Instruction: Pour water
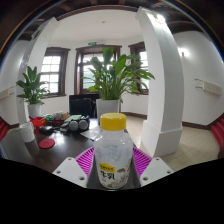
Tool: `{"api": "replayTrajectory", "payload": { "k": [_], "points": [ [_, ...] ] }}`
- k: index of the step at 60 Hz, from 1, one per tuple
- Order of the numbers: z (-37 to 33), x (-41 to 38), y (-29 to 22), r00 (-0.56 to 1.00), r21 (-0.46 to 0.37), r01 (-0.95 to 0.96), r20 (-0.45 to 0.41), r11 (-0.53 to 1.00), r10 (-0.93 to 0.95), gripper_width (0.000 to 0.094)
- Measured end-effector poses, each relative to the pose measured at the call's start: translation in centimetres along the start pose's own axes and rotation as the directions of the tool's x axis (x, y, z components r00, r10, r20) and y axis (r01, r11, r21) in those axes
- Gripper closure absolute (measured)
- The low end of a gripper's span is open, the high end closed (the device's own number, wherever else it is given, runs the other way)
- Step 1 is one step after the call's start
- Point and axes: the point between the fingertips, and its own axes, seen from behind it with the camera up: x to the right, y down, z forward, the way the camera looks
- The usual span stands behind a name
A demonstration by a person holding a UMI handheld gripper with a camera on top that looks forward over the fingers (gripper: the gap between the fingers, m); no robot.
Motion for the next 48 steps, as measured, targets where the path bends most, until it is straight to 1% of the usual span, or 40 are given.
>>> {"api": "replayTrajectory", "payload": {
  "k": [8, 14, 19, 25, 32, 38, 43, 48],
  "points": [
    [-0.1, 0.1, 0.1, 1.000, 0.002, 0.024, -0.018, 1.000, -0.024, 0.0523],
    [-0.3, 0.3, -0.1, 0.998, 0.006, 0.048, -0.035, 0.999, -0.047, 0.0521],
    [-0.4, 0.5, -0.2, 0.996, -0.010, 0.061, -0.061, 0.998, -0.062, 0.0522],
    [-0.6, 0.0, -0.5, 0.986, -0.034, 0.138, -0.090, 0.990, -0.140, 0.0521],
    [0.3, -4.0, -3.0, 0.949, -0.044, 0.299, -0.094, 0.953, -0.302, 0.0520],
    [1.7, -9.2, -5.4, 0.876, -0.043, 0.475, -0.069, 0.879, -0.477, 0.0520],
    [3.1, -14.5, -7.1, 0.783, -0.028, 0.619, -0.047, 0.785, -0.620, 0.0521],
    [4.7, -19.4, -8.5, 0.637, -0.013, 0.770, -0.048, 0.638, -0.770, 0.0521]
  ]
}}
